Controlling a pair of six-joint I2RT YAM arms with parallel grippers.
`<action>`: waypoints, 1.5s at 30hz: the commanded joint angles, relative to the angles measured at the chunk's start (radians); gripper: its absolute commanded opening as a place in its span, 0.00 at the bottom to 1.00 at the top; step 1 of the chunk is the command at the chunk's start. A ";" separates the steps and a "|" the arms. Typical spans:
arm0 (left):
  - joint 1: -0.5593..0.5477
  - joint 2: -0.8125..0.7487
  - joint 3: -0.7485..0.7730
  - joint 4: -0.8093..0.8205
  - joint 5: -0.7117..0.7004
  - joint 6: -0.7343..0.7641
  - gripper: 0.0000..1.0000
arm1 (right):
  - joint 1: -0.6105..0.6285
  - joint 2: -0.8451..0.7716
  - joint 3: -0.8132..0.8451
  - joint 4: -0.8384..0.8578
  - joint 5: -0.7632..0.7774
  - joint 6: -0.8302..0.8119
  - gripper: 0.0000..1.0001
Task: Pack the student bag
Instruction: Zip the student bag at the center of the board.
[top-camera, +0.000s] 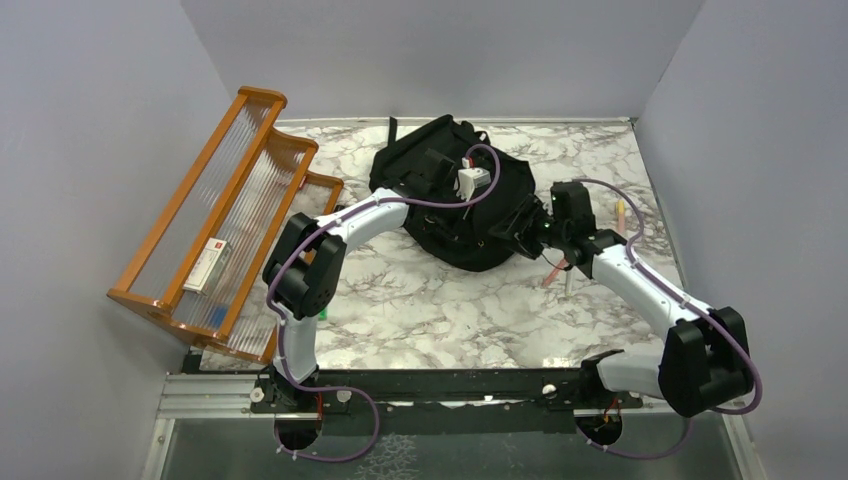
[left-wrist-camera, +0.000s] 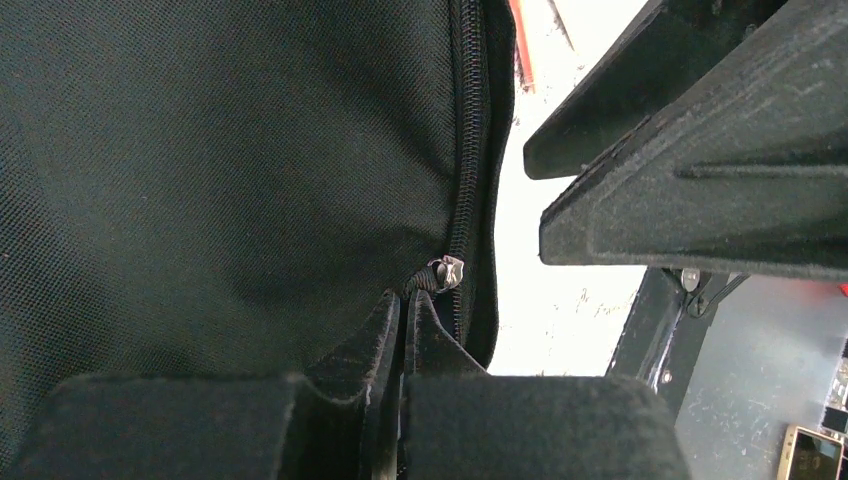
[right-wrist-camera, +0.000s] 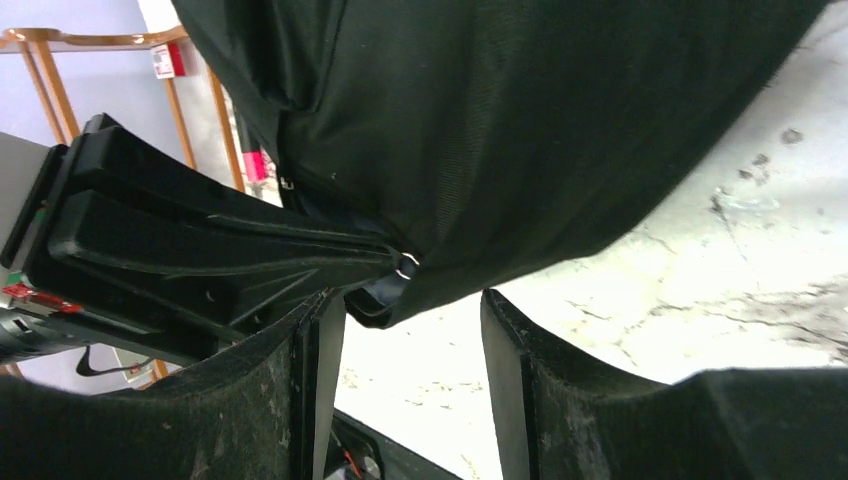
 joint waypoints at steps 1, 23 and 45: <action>-0.004 0.005 0.020 0.011 0.034 0.019 0.00 | 0.046 0.032 0.030 0.092 0.069 0.046 0.57; 0.004 -0.085 -0.051 0.010 -0.046 0.039 0.00 | 0.047 0.073 0.063 -0.051 0.281 -0.090 0.01; 0.074 -0.087 0.008 -0.069 -0.156 0.126 0.00 | -0.181 0.131 0.113 -0.086 0.361 -0.317 0.00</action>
